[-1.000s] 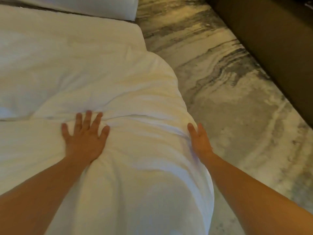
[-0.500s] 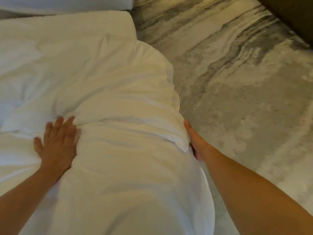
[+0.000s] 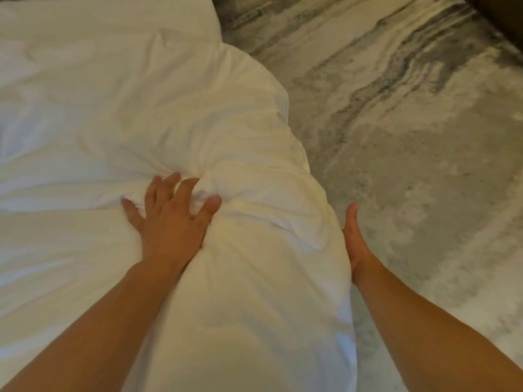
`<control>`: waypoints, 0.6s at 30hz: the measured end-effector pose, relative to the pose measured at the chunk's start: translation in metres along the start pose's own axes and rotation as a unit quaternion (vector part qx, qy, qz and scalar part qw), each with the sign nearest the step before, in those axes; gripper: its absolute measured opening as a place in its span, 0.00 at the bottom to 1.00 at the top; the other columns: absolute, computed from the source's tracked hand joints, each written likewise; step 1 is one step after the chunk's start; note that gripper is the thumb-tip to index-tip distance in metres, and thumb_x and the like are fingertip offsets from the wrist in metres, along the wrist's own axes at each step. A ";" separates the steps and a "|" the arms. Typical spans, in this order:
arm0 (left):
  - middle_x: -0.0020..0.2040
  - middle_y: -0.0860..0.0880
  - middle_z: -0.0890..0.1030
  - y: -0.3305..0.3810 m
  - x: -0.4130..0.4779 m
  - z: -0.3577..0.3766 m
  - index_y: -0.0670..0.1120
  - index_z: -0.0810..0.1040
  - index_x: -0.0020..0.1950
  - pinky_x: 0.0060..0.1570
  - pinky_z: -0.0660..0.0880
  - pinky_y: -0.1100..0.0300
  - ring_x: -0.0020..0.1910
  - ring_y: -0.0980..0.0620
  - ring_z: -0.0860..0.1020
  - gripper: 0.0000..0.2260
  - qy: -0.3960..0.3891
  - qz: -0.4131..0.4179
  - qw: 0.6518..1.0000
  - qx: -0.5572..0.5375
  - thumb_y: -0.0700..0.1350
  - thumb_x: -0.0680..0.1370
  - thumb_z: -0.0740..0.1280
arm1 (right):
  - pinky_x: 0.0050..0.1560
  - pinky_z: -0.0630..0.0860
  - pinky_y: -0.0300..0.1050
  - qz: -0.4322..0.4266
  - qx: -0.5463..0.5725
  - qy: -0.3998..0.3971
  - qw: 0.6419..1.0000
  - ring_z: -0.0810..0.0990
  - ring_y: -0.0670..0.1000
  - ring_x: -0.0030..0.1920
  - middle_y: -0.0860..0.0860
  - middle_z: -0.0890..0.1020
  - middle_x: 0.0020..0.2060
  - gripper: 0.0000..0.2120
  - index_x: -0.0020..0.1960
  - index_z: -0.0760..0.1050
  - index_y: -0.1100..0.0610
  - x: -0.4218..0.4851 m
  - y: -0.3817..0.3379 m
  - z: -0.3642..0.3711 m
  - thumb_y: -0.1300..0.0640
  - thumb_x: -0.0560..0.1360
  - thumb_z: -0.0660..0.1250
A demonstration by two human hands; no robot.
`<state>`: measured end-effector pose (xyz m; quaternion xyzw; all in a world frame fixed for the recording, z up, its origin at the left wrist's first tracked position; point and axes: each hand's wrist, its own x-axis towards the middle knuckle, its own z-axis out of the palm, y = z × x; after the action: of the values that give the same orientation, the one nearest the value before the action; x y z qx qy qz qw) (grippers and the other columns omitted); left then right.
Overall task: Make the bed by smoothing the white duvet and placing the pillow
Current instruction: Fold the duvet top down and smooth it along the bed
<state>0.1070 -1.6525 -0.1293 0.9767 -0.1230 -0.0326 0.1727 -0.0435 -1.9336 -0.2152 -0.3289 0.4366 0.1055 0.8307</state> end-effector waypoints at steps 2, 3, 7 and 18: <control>0.72 0.49 0.72 0.002 0.004 0.000 0.55 0.78 0.65 0.76 0.39 0.31 0.77 0.46 0.63 0.19 0.042 0.006 0.999 -0.023 0.63 0.80 0.62 | 0.71 0.72 0.62 -0.027 -0.061 -0.004 0.998 0.80 0.62 0.66 0.58 0.81 0.68 0.48 0.70 0.80 0.48 -0.007 -0.008 0.009 0.17 0.65 0.57; 0.68 0.48 0.74 0.003 0.006 0.000 0.53 0.80 0.62 0.76 0.40 0.31 0.74 0.45 0.65 0.17 0.053 0.000 0.998 -0.032 0.61 0.80 0.64 | 0.69 0.74 0.61 -0.064 -0.115 0.014 0.991 0.80 0.60 0.67 0.57 0.80 0.69 0.44 0.72 0.77 0.48 -0.011 -0.013 0.016 0.20 0.67 0.59; 0.64 0.47 0.76 0.010 0.010 0.000 0.51 0.81 0.57 0.76 0.40 0.32 0.71 0.42 0.68 0.13 0.068 -0.012 0.997 -0.041 0.59 0.81 0.65 | 0.65 0.77 0.58 -0.277 -0.284 0.148 0.906 0.80 0.53 0.63 0.52 0.80 0.65 0.45 0.68 0.76 0.54 -0.015 -0.033 0.047 0.20 0.66 0.65; 0.83 0.54 0.58 0.007 -0.010 -0.024 0.63 0.64 0.77 0.76 0.39 0.36 0.83 0.50 0.49 0.26 0.032 0.096 0.994 0.043 0.68 0.80 0.51 | 0.44 0.81 0.51 -0.303 -0.232 0.180 0.907 0.85 0.59 0.47 0.57 0.85 0.45 0.28 0.59 0.81 0.62 -0.013 -0.088 0.052 0.37 0.77 0.69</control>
<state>0.0979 -1.6482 -0.1041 0.9676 -0.2115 0.0206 0.1365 0.0241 -1.9657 -0.1441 -0.6422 0.4211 -0.1144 0.6303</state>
